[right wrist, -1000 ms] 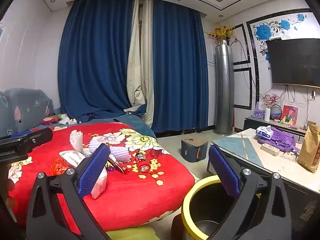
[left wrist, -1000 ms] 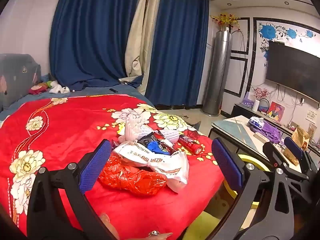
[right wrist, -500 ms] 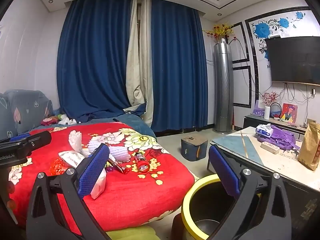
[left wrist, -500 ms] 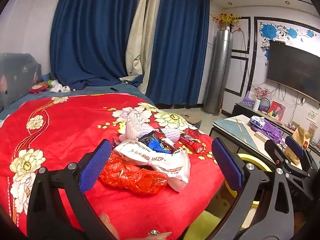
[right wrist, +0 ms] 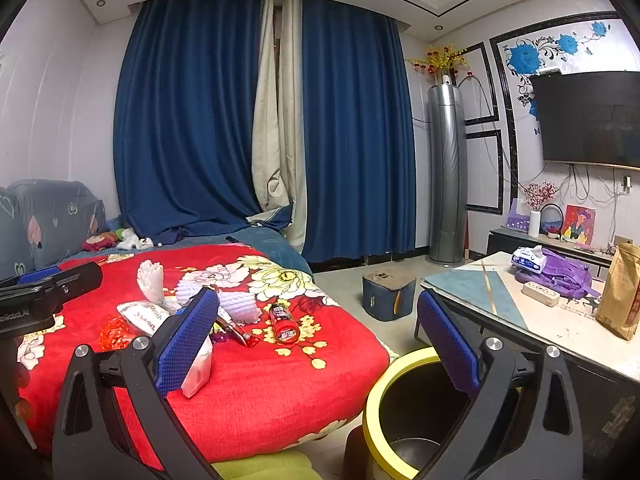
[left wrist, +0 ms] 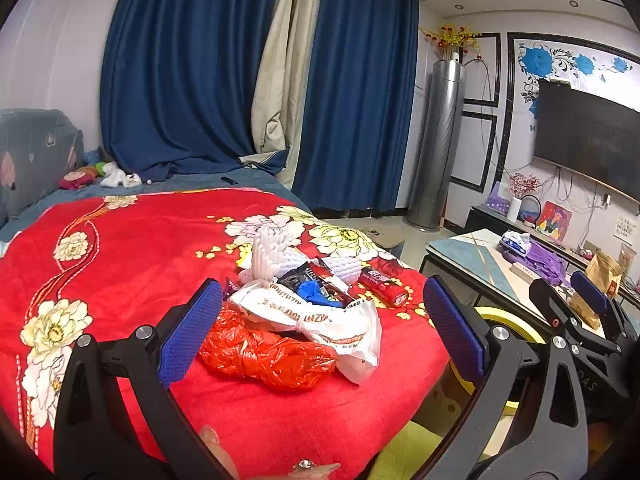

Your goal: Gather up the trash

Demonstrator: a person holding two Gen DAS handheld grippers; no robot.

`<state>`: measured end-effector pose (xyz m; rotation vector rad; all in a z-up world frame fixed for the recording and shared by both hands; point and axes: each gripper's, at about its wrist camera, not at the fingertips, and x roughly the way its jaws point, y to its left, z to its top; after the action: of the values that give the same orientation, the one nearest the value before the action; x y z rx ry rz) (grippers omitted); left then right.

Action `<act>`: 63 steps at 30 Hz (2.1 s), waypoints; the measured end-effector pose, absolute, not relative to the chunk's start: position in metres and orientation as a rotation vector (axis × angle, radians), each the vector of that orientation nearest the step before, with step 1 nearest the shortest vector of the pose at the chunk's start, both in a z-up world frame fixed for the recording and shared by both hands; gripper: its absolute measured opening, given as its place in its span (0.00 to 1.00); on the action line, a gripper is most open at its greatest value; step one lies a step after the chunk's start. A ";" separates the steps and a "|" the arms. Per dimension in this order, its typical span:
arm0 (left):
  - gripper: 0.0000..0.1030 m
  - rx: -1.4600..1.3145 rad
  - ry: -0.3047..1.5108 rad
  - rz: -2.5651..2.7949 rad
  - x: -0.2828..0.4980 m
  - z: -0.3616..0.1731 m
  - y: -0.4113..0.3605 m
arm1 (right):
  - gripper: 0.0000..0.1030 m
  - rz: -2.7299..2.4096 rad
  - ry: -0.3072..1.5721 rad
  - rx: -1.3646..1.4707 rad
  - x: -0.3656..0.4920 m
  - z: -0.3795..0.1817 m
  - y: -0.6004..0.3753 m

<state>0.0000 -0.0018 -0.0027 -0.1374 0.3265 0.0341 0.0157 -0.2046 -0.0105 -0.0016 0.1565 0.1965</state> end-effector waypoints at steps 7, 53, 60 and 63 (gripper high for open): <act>0.90 -0.131 0.331 0.038 0.000 -0.002 0.000 | 0.94 0.197 0.159 0.001 0.018 -0.012 -0.204; 0.90 -0.216 0.393 0.090 0.005 -0.014 0.026 | 0.94 0.314 0.233 -0.025 0.030 -0.015 -0.190; 0.90 -0.239 0.443 0.170 0.013 -0.016 0.058 | 0.94 0.420 0.250 -0.076 0.038 -0.013 -0.165; 0.90 -0.263 0.461 0.200 0.018 -0.018 0.075 | 0.94 0.472 0.263 -0.104 0.042 -0.013 -0.151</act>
<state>0.0178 0.0751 -0.0179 -0.2631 0.4611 0.2004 0.0416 -0.1511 -0.0133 -0.1040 0.2631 0.4719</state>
